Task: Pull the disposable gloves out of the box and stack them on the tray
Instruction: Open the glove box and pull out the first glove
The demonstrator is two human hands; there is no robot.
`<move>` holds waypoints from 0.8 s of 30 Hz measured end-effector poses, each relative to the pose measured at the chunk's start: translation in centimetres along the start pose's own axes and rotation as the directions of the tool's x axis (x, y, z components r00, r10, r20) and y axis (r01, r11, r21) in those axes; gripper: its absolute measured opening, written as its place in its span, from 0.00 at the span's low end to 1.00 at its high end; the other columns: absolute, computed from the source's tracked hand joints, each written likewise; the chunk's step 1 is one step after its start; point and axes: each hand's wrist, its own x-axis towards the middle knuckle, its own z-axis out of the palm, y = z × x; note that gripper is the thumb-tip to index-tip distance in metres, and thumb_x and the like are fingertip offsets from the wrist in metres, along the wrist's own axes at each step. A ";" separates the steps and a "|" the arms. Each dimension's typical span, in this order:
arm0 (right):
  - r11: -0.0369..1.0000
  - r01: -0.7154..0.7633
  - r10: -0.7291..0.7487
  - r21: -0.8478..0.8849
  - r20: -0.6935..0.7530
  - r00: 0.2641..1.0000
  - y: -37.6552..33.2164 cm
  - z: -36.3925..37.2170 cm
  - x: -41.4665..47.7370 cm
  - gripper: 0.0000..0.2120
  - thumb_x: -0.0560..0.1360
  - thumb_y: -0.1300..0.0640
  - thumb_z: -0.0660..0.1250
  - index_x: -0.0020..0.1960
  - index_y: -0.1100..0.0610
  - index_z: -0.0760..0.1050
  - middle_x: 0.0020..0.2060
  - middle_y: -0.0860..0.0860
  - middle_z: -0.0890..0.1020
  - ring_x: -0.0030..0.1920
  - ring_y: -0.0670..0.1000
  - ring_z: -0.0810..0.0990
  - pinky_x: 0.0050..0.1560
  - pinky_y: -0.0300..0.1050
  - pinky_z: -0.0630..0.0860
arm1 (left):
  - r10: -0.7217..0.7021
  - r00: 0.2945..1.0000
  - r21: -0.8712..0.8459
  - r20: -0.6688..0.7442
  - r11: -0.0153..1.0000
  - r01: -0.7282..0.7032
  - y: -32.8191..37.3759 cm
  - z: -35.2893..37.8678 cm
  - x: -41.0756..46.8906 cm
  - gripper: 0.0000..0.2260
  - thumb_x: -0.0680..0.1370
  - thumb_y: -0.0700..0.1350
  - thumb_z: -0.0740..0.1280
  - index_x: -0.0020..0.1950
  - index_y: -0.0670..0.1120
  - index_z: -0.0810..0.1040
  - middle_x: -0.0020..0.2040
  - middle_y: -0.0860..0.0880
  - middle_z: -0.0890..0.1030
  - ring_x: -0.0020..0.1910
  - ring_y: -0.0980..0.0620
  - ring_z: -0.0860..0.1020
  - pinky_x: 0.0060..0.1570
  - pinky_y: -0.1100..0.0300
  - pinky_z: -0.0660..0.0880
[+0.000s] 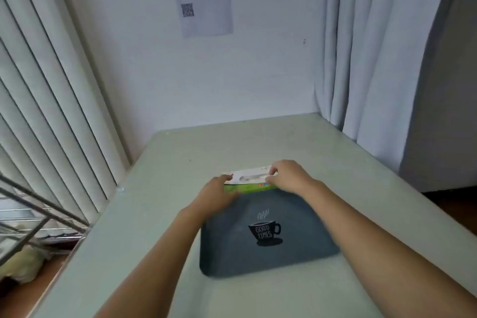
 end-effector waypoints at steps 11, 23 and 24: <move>0.948 -0.239 0.230 -0.212 -0.067 0.971 -2.8 3.6 3.0 0.32 0.72 0.34 0.64 0.64 0.57 0.72 0.62 0.54 0.72 0.64 0.55 0.68 0.61 0.47 0.66 | 0.040 0.996 0.129 -0.085 0.991 -0.029 -1.6 4.1 0.3 0.20 0.82 0.54 0.56 0.75 0.54 0.65 0.77 0.51 0.62 0.75 0.48 0.60 0.72 0.55 0.54; 0.951 -0.234 0.217 -0.200 -0.104 0.971 -3.9 4.9 4.3 0.04 0.77 0.57 0.66 0.48 0.58 0.74 0.50 0.52 0.80 0.53 0.54 0.78 0.55 0.45 0.70 | 0.069 0.984 0.181 -0.164 0.983 -0.038 -2.2 5.3 0.2 0.22 0.82 0.57 0.52 0.76 0.57 0.60 0.78 0.55 0.57 0.75 0.51 0.58 0.71 0.58 0.48; 0.950 -0.248 0.227 -0.188 -0.124 0.966 -3.7 5.0 4.3 0.05 0.77 0.59 0.65 0.42 0.58 0.72 0.46 0.52 0.80 0.52 0.54 0.79 0.52 0.45 0.71 | 0.069 0.984 0.181 -0.163 0.983 -0.039 -2.2 5.3 0.2 0.22 0.82 0.57 0.52 0.76 0.57 0.60 0.78 0.55 0.57 0.75 0.51 0.58 0.71 0.58 0.48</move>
